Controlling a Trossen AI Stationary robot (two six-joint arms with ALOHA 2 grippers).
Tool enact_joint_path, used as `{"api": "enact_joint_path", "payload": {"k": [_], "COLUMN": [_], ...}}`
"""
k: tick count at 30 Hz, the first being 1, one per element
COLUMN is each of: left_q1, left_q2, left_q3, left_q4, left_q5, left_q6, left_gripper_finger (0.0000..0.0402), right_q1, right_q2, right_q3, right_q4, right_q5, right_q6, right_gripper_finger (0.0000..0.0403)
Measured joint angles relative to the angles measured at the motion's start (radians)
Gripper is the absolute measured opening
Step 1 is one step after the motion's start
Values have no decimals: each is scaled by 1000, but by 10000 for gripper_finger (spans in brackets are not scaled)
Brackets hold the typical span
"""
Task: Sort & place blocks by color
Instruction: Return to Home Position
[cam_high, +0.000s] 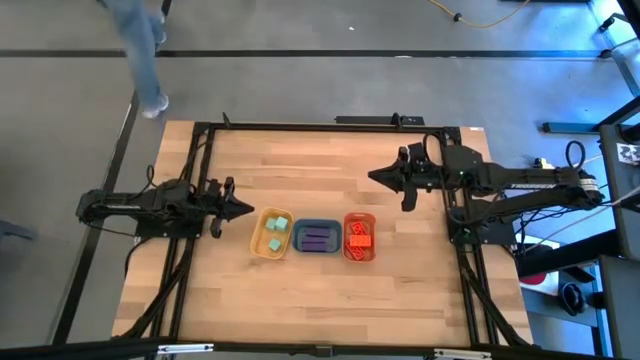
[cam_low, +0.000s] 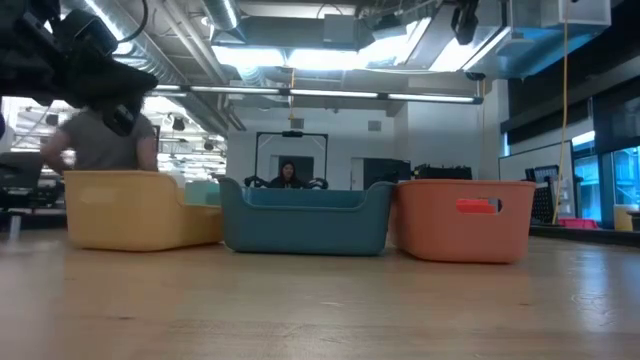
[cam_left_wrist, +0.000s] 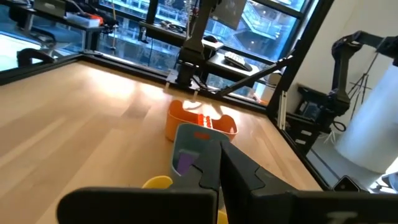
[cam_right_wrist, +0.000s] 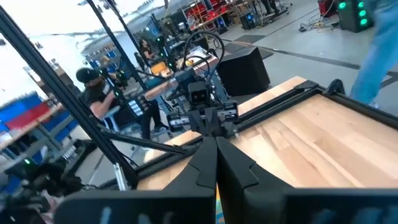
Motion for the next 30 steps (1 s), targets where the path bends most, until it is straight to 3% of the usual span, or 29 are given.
{"api": "enact_joint_path", "payload": {"k": [3,10,16,20,30], "left_q1": [0,0,0,0,-1], "left_q2": [0,0,0,0,0], "left_q3": [0,0,0,0,0], "left_q4": [0,0,1,2,3], "left_q5": [0,0,0,-1,-1], "left_q6": [0,-1,-1,-1,-1], "left_gripper_finger": [0,0,0,0,0], "right_q1": [-16,-96,-101,-102,-65], "right_q2": [-18,-121,-192,-256,-525], "right_q3": [0,0,0,-3,-294], "right_q4": [-37,-161,-202,-284,-52], "right_q5": [-10,-150,-148,-89,-67], "right_q6": [-32,-134,-207,-234,-124], "right_gripper_finger": [0,0,0,0,0]}}
